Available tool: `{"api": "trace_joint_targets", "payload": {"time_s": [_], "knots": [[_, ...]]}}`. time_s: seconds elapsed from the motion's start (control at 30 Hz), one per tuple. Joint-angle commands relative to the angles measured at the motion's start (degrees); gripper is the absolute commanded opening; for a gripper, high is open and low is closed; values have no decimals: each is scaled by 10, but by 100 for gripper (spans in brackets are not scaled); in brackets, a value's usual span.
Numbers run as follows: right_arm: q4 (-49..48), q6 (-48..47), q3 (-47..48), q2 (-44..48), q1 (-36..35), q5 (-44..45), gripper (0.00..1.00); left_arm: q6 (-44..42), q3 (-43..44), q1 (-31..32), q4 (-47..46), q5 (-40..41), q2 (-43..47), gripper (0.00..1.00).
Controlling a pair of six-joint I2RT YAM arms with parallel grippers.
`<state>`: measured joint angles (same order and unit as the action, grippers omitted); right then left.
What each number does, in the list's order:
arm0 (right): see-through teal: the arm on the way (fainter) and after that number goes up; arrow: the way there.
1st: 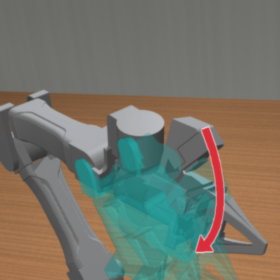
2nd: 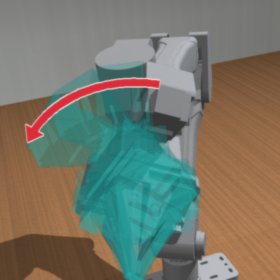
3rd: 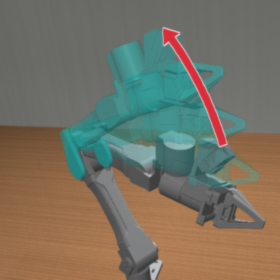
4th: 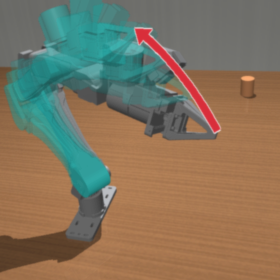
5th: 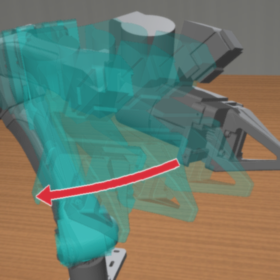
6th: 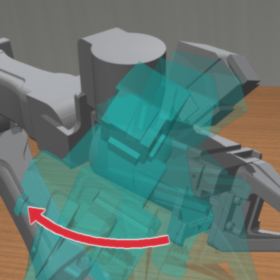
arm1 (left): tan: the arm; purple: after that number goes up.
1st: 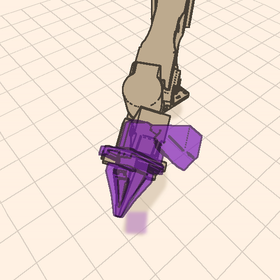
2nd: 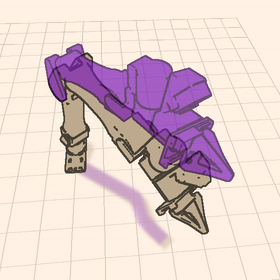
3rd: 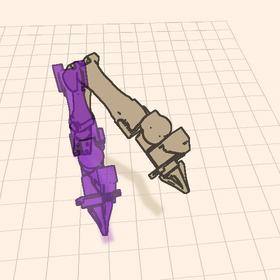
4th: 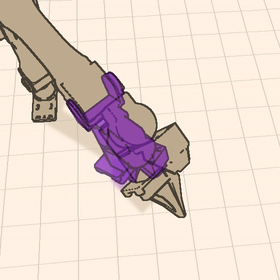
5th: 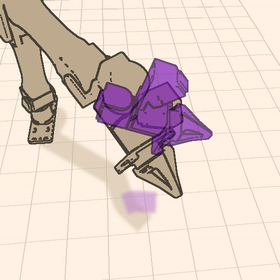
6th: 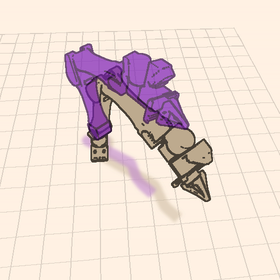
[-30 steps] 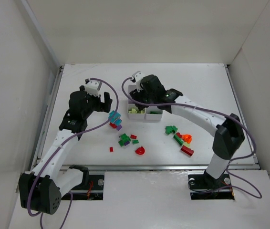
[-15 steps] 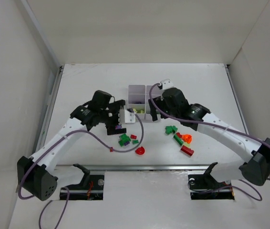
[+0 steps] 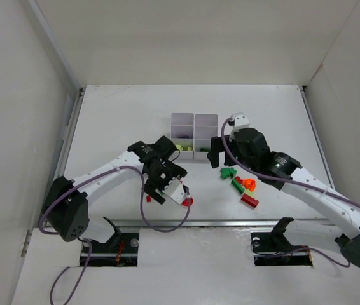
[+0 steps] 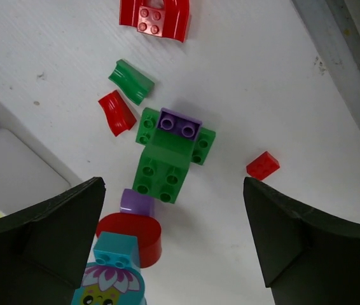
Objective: Sort the legos into containers by color
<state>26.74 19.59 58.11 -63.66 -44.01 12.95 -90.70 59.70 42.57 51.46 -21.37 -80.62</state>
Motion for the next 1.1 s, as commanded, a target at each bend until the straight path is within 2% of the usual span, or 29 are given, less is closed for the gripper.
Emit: {"api": "trace_joint_targets", "payload": {"time_s": [0.0,0.13,0.33,0.5,0.63,0.67,0.73,0.87,0.9,1.03,1.07], "knots": [[-36,23,-14,35,-5,8,100,-23,-12,15,-17,5,6,86],[-36,23,-19,42,-5,14,100,-10,-42,22,-65,26,6,70],[-36,23,-19,42,-5,14,100,-10,-70,22,-96,45,6,64],[-36,23,-19,42,-5,8,100,1,-82,22,-117,57,0,47],[-36,23,-19,42,-5,8,100,7,-87,22,-129,57,0,23],[-36,23,-19,42,-5,3,100,7,-87,22,-129,57,0,11],[-36,23,-19,42,-5,3,100,21,-87,22,-135,57,0,0],[-29,23,-13,42,-5,3,100,85,-28,22,-135,45,0,0],[-29,23,-13,48,-5,3,100,137,-8,22,-130,33,0,0],[-6,17,13,54,-5,8,100,249,102,-23,-124,-51,6,0],[-6,9,19,54,-5,3,100,328,120,-44,-133,-65,11,0]]}}
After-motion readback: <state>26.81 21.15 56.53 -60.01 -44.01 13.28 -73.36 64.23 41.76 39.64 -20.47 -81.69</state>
